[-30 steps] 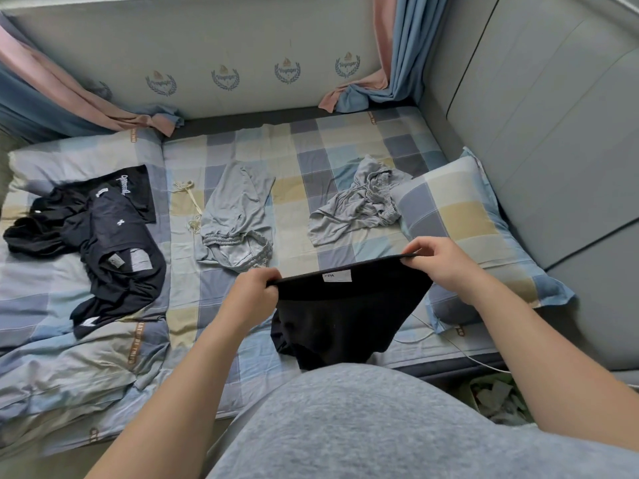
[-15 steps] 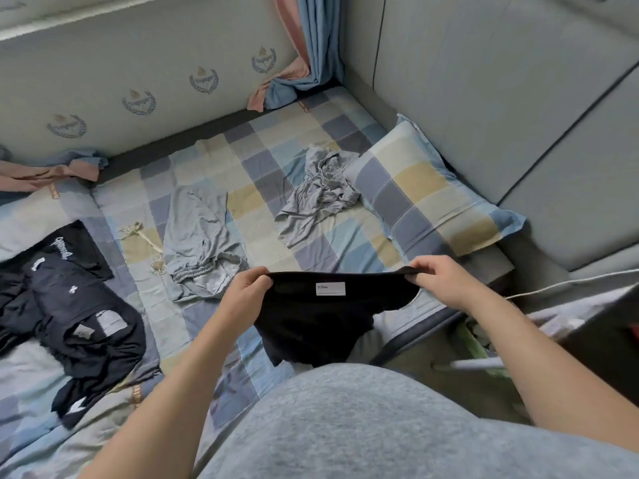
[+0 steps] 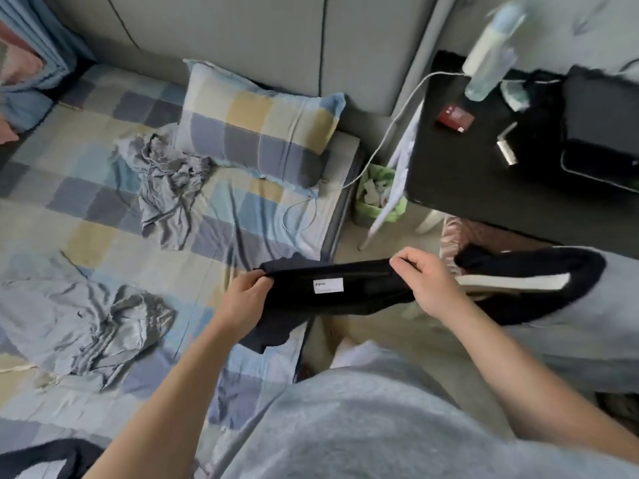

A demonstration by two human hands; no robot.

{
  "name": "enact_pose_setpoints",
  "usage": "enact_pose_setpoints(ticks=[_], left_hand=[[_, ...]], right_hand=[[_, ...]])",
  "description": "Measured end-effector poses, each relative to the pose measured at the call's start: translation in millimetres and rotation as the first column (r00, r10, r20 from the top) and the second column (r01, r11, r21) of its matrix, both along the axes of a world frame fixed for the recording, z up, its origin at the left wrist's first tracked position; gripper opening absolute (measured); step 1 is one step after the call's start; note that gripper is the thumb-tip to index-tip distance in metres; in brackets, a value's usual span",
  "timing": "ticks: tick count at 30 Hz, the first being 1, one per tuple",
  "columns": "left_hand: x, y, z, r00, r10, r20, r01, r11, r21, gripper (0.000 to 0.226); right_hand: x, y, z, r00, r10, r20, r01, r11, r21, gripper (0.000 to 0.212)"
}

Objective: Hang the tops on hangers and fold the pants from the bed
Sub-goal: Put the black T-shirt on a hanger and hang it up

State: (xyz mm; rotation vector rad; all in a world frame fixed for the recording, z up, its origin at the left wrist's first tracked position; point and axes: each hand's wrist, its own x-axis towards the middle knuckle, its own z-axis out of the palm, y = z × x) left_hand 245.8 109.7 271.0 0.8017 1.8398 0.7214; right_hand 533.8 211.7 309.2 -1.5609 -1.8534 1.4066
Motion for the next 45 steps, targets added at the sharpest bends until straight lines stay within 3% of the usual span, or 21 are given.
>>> enact_pose_setpoints(ticks=[5, 9, 14, 18, 23, 33, 40, 45], left_hand=[[86, 15, -12, 0.95, -0.291, 0.113, 0.289, 0.957, 0.031, 0.027], [153, 24, -6, 0.846, -0.518, 0.126, 0.517, 0.855, 0.049, 0.028], [253, 33, 8, 0.621, -0.773, 0.125, 0.773, 0.631, 0.063, 0.034], [358, 29, 28, 0.472, -0.877, 0.091, 0.863, 0.48, 0.158, 0.033], [496, 30, 66, 0.412, -0.908, 0.077, 0.86, 0.415, 0.296, 0.033], [742, 51, 169, 0.348, -0.938, 0.014, 0.754, 0.288, 0.59, 0.028], [877, 95, 288, 0.261, -0.961, -0.088, 0.67, 0.115, 0.734, 0.031], [958, 124, 381, 0.228, -0.947, -0.228, 0.569, -0.06, 0.82, 0.03]], right_hand=[[85, -60, 10, 0.957, -0.283, 0.069, 0.278, 0.958, 0.071, 0.023], [149, -111, 17, 0.839, -0.54, 0.069, 0.531, 0.839, 0.117, 0.024], [234, -173, 31, 0.628, -0.776, 0.057, 0.759, 0.627, 0.174, 0.028], [310, -209, 54, 0.473, -0.881, 0.007, 0.861, 0.464, 0.207, 0.026], [422, -234, 89, 0.354, -0.934, -0.051, 0.898, 0.324, 0.296, 0.028], [627, -249, 191, 0.301, -0.944, -0.135, 0.841, 0.196, 0.504, 0.027], [718, -230, 298, 0.253, -0.944, -0.214, 0.748, 0.05, 0.662, 0.024], [763, -212, 380, 0.15, -0.959, -0.242, 0.649, -0.089, 0.756, 0.027]])
